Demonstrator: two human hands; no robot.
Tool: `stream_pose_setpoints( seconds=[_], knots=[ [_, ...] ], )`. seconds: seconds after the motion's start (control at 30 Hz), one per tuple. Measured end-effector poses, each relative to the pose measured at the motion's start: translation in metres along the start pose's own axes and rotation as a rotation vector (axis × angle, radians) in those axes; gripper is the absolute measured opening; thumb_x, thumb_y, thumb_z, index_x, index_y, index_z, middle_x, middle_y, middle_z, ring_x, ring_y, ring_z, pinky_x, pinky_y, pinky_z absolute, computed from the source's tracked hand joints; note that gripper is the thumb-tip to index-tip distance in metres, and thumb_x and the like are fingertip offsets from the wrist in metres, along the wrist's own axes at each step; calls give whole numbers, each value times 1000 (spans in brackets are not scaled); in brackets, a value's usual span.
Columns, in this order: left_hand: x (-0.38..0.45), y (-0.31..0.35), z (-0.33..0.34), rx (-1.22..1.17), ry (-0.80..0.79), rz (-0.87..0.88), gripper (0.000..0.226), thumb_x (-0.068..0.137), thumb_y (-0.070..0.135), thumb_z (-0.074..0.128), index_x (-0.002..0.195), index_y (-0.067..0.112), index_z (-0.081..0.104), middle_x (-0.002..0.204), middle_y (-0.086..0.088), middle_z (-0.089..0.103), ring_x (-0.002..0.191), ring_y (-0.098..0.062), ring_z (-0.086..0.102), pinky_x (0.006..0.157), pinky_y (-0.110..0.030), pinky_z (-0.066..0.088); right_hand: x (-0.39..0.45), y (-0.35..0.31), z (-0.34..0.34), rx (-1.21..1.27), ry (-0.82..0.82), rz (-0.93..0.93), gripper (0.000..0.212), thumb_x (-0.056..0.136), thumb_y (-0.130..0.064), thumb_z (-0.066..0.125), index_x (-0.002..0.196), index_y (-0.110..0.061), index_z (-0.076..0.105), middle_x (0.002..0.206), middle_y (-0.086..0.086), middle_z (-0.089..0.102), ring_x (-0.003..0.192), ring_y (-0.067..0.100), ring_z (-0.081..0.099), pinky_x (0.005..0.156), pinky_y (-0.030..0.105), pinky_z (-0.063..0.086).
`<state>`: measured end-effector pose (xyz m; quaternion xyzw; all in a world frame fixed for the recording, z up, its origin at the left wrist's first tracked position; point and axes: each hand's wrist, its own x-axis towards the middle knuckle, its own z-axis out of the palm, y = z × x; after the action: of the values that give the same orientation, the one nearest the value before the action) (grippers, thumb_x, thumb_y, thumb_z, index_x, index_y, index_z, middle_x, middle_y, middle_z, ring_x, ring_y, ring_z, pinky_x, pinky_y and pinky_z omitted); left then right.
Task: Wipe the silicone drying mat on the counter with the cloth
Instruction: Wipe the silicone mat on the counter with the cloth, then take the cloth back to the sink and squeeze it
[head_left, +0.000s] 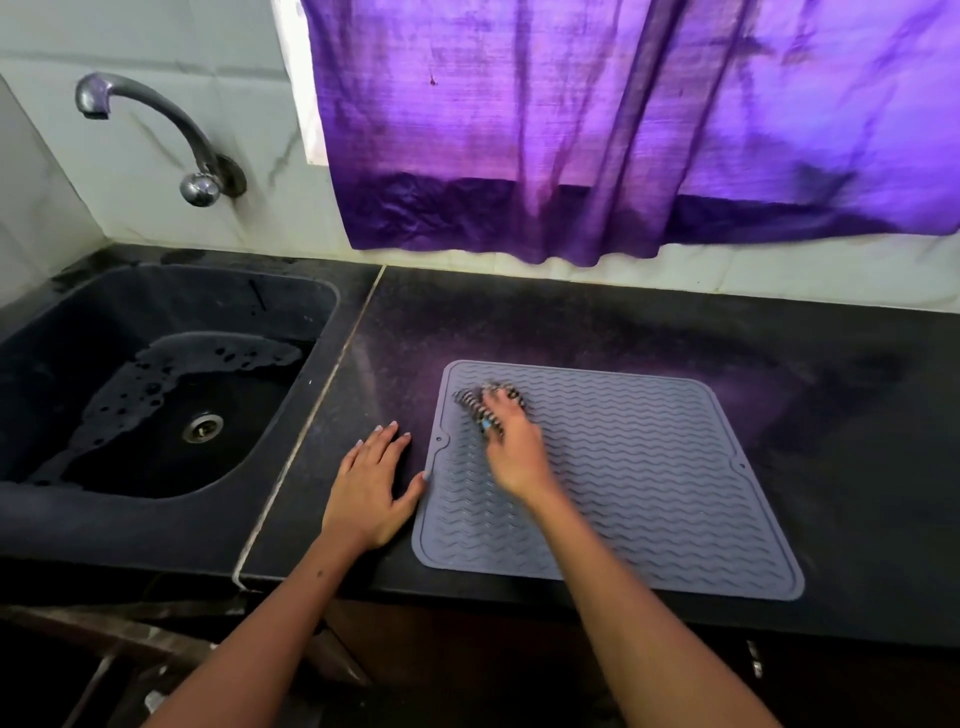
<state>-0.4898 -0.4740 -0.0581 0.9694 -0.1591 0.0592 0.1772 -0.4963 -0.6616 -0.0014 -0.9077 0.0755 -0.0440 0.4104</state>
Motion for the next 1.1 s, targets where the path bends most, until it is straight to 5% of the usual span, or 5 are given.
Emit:
stream_pose_setpoints(
  seconds=[0.3, 0.47, 0.63, 0.87, 1.1],
  knots=[
    [0, 0, 1, 19, 8, 0, 80, 81, 65, 17, 142, 18, 38, 154, -2, 28, 144, -16, 20, 117, -33, 10, -17, 16, 28, -444, -128, -279, 61, 92, -5, 46, 148, -19, 25, 159, 1, 9, 147, 17, 5, 118, 31, 3],
    [-1, 0, -2, 7, -10, 5, 80, 81, 66, 18, 143, 18, 37, 154, -2, 27, 144, -16, 19, 117, -34, 10, 8, 4, -20, 434, -198, 163, 36, 96, -5, 44, 130, -13, 53, 115, 8, 60, 100, 21, 55, 73, 25, 48],
    [-1, 1, -2, 2, 4, -1, 80, 81, 66, 18, 142, 18, 39, 154, -2, 29, 143, -16, 20, 116, -32, 9, 10, 25, -54, -80, 198, 17, 52, 90, 4, 48, 140, -9, 41, 150, 6, 34, 140, 19, 31, 118, 32, 19],
    [0, 1, -2, -8, 7, -1, 79, 81, 65, 20, 142, 18, 38, 154, -2, 28, 143, -16, 20, 117, -33, 10, -9, 66, -30, -642, 22, -25, 65, 91, -9, 46, 148, -7, 16, 158, 10, 9, 147, 21, 5, 120, 31, 0],
    [-3, 4, -5, -28, -31, -4, 83, 80, 66, 14, 144, 17, 35, 155, -3, 25, 144, -16, 17, 117, -32, 6, 5, 40, -55, -43, 11, 179, 41, 96, -10, 43, 136, -16, 46, 142, 10, 47, 133, 27, 41, 109, 32, 31]
  ],
)
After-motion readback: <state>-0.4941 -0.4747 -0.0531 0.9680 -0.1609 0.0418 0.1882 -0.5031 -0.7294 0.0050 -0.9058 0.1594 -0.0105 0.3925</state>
